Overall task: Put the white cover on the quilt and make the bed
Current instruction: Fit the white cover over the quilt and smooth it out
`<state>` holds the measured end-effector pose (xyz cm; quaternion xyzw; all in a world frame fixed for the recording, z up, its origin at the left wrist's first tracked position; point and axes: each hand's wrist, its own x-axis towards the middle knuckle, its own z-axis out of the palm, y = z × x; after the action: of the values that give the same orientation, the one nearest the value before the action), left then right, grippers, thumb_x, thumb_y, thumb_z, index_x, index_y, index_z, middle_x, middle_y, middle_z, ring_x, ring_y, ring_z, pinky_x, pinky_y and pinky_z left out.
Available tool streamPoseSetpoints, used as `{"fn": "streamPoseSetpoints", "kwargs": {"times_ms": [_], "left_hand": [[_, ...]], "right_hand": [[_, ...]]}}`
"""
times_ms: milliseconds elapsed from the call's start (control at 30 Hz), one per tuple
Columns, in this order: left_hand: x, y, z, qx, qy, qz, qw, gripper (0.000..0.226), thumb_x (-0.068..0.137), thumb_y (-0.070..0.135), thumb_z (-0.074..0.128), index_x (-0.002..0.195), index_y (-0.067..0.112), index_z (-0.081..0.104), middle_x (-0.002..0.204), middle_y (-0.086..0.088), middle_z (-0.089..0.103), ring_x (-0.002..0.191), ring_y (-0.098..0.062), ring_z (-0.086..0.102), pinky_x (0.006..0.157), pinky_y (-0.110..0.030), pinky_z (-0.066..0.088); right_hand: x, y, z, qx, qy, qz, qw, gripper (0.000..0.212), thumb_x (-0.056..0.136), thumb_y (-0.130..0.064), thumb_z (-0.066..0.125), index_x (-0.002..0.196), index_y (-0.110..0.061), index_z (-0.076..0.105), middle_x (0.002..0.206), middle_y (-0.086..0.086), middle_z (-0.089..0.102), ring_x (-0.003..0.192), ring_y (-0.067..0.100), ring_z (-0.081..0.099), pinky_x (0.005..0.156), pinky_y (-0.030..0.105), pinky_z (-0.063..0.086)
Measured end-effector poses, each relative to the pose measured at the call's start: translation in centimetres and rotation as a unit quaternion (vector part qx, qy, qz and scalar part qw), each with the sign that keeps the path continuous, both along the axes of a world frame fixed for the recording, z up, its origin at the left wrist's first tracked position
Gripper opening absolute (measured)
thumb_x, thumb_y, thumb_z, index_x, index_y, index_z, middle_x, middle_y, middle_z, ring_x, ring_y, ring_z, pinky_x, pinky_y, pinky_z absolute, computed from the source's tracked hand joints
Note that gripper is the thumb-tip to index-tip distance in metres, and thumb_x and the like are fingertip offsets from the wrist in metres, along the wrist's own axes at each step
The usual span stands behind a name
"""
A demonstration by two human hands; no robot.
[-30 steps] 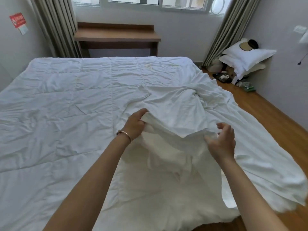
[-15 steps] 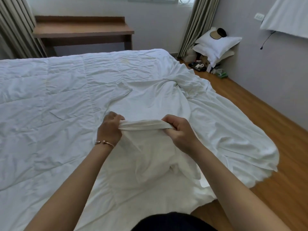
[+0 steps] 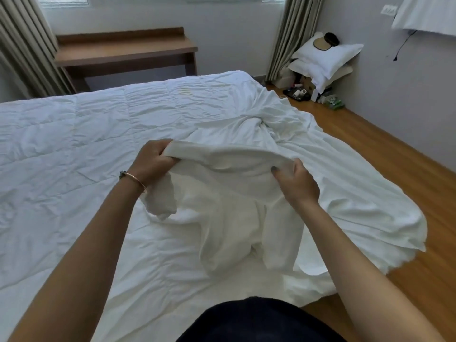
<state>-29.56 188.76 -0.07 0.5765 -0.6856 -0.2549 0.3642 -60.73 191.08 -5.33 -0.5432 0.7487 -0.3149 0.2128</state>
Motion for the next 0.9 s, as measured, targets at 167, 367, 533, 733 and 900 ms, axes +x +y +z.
{"fn": "streamPoseSetpoints", "kwargs": {"times_ms": [167,367,533,733,900], "left_hand": [[-4.8,3.6,0.6,0.014,-0.112,-0.129,0.985,0.028,0.062,0.044,0.051,0.072,0.020,0.062,0.067,0.006,0.061,0.068,-0.010,0.058,0.064,-0.032,0.045],[-7.6,5.8,-6.2,0.040,-0.230,-0.082,0.969,0.021,0.071,0.027,0.055,0.088,0.026,0.043,0.082,0.009,0.058,0.079,-0.023,0.060,0.066,-0.037,0.050],[-5.5,6.3,-9.5,0.037,-0.282,-0.015,0.959,0.009,0.084,0.020,0.054,0.093,0.020,0.054,0.095,0.007,0.053,0.090,-0.018,0.056,0.063,-0.030,0.044],[-5.3,5.9,-9.4,0.094,-0.157,-0.009,0.983,0.035,0.083,0.003,0.049,0.113,0.020,0.053,0.086,-0.008,0.067,0.077,-0.030,0.061,0.064,-0.033,0.045],[-3.8,4.6,-8.0,0.174,-0.140,-0.029,0.974,0.045,0.074,0.040,0.077,0.110,0.029,0.052,0.096,0.006,0.065,0.089,-0.014,0.060,0.074,-0.025,0.046]], "right_hand": [[2.9,1.9,0.3,-0.101,0.089,0.294,0.946,0.122,0.052,-0.071,0.073,0.147,-0.036,0.005,0.151,-0.005,0.017,0.141,0.016,0.020,0.115,0.037,0.021],[3.2,1.8,-2.2,-0.064,-0.007,0.352,0.934,0.055,0.073,-0.013,0.054,0.123,-0.035,0.060,0.098,-0.004,0.072,0.087,0.021,0.067,0.074,0.046,0.054],[1.4,1.3,-1.3,-0.053,0.069,0.336,0.938,0.008,0.073,-0.040,0.058,0.072,-0.036,0.051,0.071,-0.013,0.060,0.073,0.016,0.059,0.061,0.032,0.043],[2.2,0.7,0.1,0.083,0.070,0.389,0.915,0.039,0.077,-0.064,0.067,0.107,-0.044,0.053,0.101,-0.020,0.066,0.092,0.004,0.060,0.080,0.028,0.048],[1.5,-2.9,1.5,0.146,0.304,0.398,0.853,0.026,0.096,-0.050,0.042,0.090,-0.029,0.056,0.103,-0.004,0.052,0.095,0.018,0.056,0.076,0.033,0.044]]}}
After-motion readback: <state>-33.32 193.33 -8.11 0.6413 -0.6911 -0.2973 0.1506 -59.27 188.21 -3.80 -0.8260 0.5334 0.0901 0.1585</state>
